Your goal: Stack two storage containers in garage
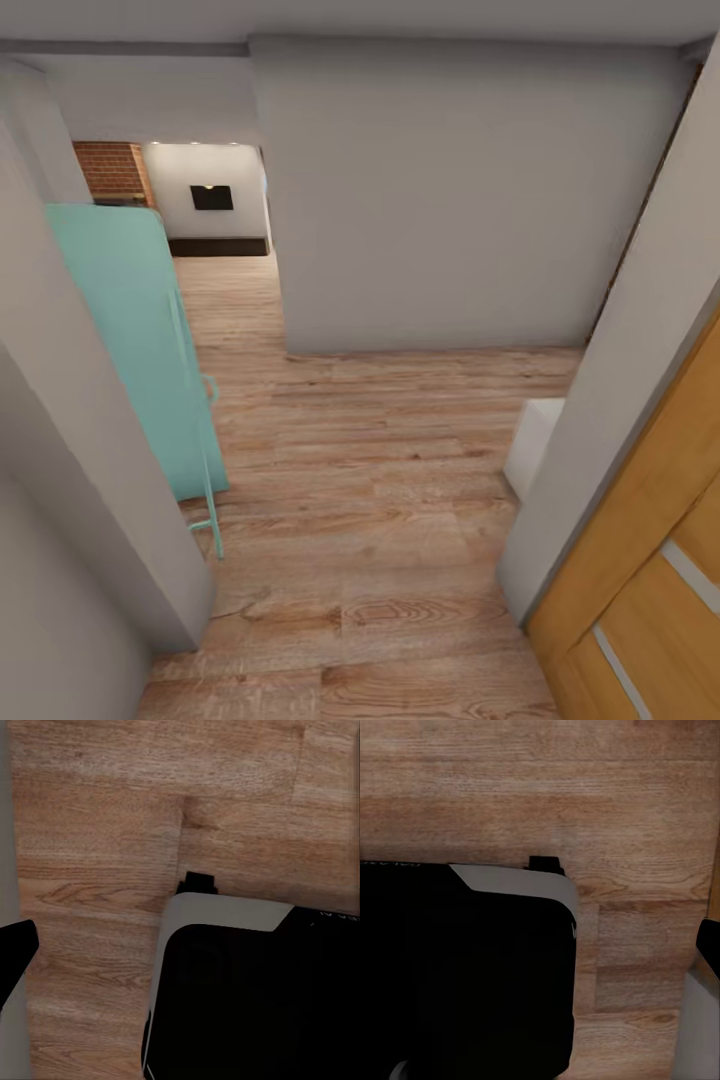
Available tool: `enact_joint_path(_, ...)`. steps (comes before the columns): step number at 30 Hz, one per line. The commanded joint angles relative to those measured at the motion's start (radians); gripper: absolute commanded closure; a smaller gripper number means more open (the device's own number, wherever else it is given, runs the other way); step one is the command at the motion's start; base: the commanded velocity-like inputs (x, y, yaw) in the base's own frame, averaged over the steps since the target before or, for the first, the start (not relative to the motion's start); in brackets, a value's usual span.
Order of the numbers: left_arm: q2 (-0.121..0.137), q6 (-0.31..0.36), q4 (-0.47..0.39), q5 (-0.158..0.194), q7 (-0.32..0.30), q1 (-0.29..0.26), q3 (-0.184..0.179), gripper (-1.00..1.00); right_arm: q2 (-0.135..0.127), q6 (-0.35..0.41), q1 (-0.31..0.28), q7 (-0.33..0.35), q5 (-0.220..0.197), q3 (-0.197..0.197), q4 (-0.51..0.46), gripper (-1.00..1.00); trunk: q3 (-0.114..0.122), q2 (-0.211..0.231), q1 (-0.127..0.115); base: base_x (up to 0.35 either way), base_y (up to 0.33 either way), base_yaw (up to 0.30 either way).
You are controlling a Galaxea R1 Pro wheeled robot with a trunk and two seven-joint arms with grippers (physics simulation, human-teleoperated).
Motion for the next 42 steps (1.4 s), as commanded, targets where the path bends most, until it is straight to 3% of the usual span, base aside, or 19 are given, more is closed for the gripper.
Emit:
enact_joint_path(1, 0.000, 0.003, 0.000, 0.007, 0.001, -0.001, 0.004, -1.00, 0.001, -0.003, -0.001, -0.001, -0.009, 0.008, 0.003, -1.00, -0.001, -0.001, 0.001, 0.323, 0.000, 0.000)
enact_joint_path(42, -0.001, 0.003, 0.000, 0.010, 0.001, -0.001, 0.004, -1.00, 0.001, 0.001, -0.001, -0.010, -0.008, 0.008, 0.003, -1.00, -0.001, -0.001, 0.001, 0.323, 0.000, 0.000)
